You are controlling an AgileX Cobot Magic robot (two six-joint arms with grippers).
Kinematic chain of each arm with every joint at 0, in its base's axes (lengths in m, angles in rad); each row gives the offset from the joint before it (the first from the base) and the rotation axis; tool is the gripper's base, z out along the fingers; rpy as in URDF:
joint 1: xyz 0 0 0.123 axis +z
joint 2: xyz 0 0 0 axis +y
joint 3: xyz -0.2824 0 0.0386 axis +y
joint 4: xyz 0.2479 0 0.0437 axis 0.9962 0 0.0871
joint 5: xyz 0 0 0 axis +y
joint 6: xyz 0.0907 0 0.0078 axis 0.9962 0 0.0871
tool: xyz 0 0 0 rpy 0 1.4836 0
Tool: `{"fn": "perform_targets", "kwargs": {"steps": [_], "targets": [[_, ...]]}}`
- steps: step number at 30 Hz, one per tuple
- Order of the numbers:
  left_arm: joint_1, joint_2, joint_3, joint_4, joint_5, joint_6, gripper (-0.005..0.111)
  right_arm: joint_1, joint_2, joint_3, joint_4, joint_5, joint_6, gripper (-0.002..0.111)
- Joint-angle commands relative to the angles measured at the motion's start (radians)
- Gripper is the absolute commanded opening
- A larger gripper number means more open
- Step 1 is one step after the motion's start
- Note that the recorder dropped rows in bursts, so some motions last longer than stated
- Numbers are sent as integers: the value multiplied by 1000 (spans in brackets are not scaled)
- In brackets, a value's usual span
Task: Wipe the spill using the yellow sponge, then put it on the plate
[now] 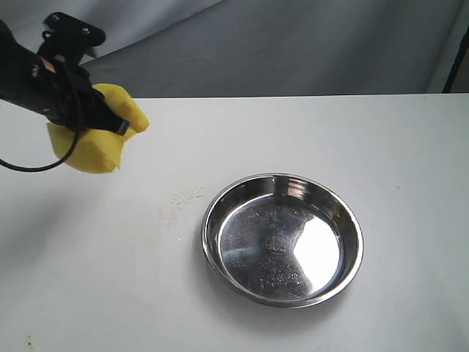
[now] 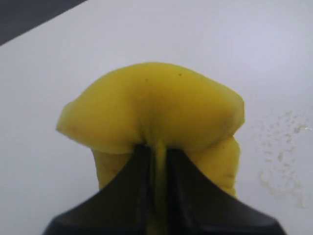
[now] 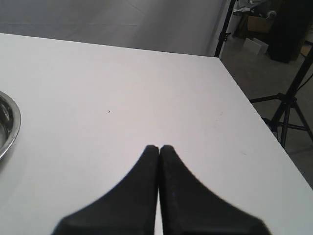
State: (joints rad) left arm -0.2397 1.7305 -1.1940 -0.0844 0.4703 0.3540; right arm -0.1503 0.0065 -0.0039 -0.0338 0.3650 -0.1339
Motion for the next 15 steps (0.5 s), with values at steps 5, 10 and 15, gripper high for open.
{"fn": "perform_targets", "kwargs": {"steps": [5,10,15], "targets": [[17,115,65,-36,19,20,0,2,-6,4,-1,-8,-5,0],[-67,145,65,-89,-62,26,0,2,-6,4,-1,-8,-5,0],[-160,193,65,-92,-145,26,0,2,-6,4,-1,-8,-5,0]]}}
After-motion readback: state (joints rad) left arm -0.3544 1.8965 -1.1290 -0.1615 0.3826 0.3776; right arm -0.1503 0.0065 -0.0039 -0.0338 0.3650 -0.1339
